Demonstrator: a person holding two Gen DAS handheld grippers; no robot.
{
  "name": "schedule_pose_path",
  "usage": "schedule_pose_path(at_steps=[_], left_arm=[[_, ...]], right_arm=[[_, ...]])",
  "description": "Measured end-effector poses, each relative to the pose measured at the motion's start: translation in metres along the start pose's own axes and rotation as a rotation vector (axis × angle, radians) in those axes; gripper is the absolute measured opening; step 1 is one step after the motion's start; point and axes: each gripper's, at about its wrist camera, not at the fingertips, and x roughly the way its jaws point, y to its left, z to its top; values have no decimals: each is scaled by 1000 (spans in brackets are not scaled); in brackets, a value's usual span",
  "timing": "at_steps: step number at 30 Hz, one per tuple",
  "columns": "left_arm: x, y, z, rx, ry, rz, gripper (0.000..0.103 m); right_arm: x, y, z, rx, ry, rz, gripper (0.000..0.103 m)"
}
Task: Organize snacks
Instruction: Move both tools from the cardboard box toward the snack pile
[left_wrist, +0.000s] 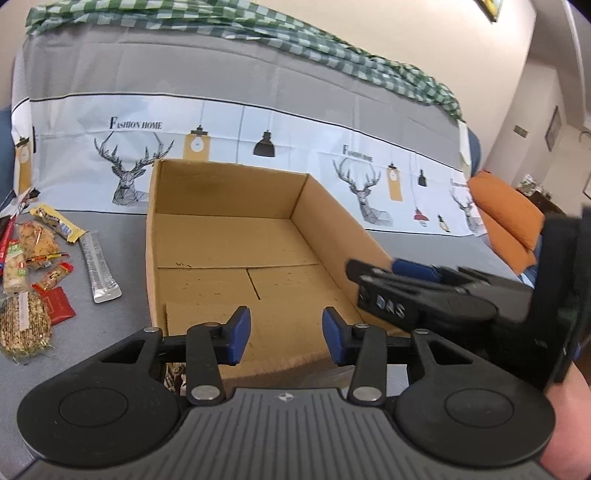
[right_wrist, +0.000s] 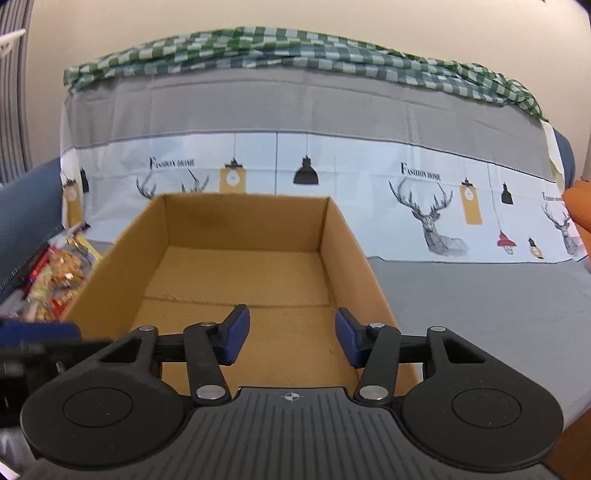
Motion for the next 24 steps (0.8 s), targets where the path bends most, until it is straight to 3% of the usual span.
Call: schedule_pose_path(at_steps=[7, 13, 16, 17, 19, 21, 24], left_arm=[[-28, 10, 9, 48, 22, -27, 47], [-55, 38, 18, 159, 4, 6, 47], [-58, 68, 11, 171, -3, 15, 35], [-56, 81, 8, 162, -1, 22, 32], [-53, 108, -3, 121, -1, 42, 16], [-51, 135, -14, 57, -5, 67, 14], [-55, 173, -21, -132, -39, 99, 11]], right_arm=[[-14, 20, 9, 41, -34, 62, 49], [-28, 47, 17, 60, -71, 158, 49], [-32, 66, 18, 40, -87, 212, 49], [-33, 73, 20, 34, -91, 231, 49], [-34, 88, 22, 18, -98, 267, 49], [-34, 105, 22, -4, -101, 301, 49], [-34, 131, 20, -39, -100, 347, 49]])
